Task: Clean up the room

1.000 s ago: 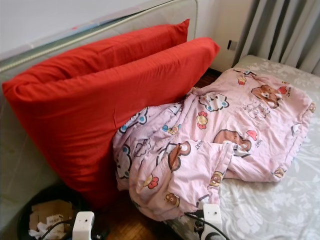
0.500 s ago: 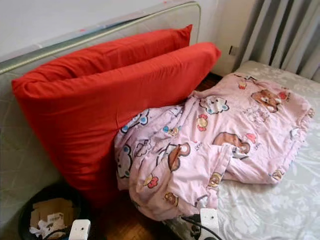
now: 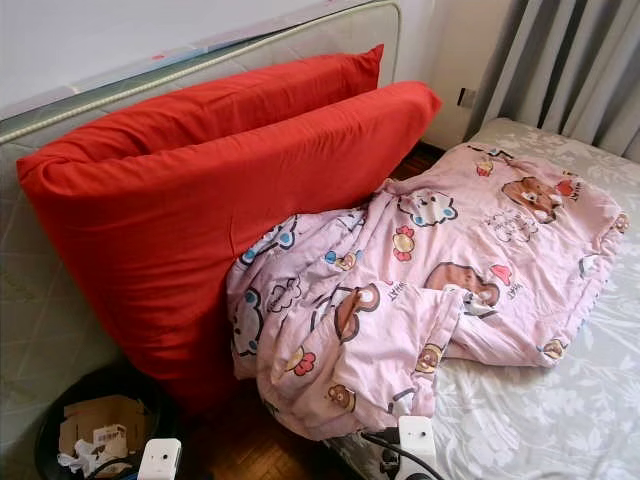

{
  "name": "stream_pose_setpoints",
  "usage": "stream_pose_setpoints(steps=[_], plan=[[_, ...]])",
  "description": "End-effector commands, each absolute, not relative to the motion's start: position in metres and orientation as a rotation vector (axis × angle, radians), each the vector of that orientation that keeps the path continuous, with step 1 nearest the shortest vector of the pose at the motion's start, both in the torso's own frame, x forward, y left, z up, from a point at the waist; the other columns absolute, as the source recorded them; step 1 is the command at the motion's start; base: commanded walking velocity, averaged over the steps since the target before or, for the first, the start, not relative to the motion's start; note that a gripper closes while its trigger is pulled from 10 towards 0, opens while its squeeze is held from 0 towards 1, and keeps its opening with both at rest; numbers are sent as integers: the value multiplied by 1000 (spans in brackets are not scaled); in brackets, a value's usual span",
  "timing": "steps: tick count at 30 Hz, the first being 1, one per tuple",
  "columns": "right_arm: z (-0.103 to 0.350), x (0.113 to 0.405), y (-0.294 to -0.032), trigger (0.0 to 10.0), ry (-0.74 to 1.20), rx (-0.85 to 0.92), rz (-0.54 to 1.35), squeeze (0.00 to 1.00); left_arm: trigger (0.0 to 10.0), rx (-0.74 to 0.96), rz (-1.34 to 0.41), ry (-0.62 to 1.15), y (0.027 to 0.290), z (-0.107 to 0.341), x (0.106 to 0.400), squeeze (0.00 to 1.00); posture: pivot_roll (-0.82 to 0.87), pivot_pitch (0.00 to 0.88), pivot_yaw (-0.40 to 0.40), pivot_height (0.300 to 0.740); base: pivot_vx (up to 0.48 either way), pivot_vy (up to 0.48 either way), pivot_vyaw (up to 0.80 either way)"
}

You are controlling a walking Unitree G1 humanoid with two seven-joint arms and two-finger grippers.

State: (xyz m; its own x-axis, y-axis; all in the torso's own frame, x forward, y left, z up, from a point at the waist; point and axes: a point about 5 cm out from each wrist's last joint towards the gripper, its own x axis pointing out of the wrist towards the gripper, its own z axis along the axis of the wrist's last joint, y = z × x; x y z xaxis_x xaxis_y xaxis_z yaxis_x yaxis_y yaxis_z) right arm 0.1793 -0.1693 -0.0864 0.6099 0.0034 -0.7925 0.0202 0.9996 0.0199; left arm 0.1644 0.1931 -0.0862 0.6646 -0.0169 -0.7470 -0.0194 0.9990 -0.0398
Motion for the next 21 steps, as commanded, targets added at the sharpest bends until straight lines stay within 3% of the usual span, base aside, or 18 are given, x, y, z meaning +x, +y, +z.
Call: stream_pose_setpoints(steps=[1,10,21], plan=[[-85,182,-169,10000,906,28,-6,0,10000,-44,3,862,193,-88,161,0,123,65,9,740,0,0,0],[-87,177,-173,10000,925,16,-6,0,10000,-46,3,860,193,-88,161,0,123,63,9,740,0,0,0],[-89,177,-141,10000,926,20,32,0,10000,-46,2,859,193,-88,161,0,123,64,8,740,0,0,0]])
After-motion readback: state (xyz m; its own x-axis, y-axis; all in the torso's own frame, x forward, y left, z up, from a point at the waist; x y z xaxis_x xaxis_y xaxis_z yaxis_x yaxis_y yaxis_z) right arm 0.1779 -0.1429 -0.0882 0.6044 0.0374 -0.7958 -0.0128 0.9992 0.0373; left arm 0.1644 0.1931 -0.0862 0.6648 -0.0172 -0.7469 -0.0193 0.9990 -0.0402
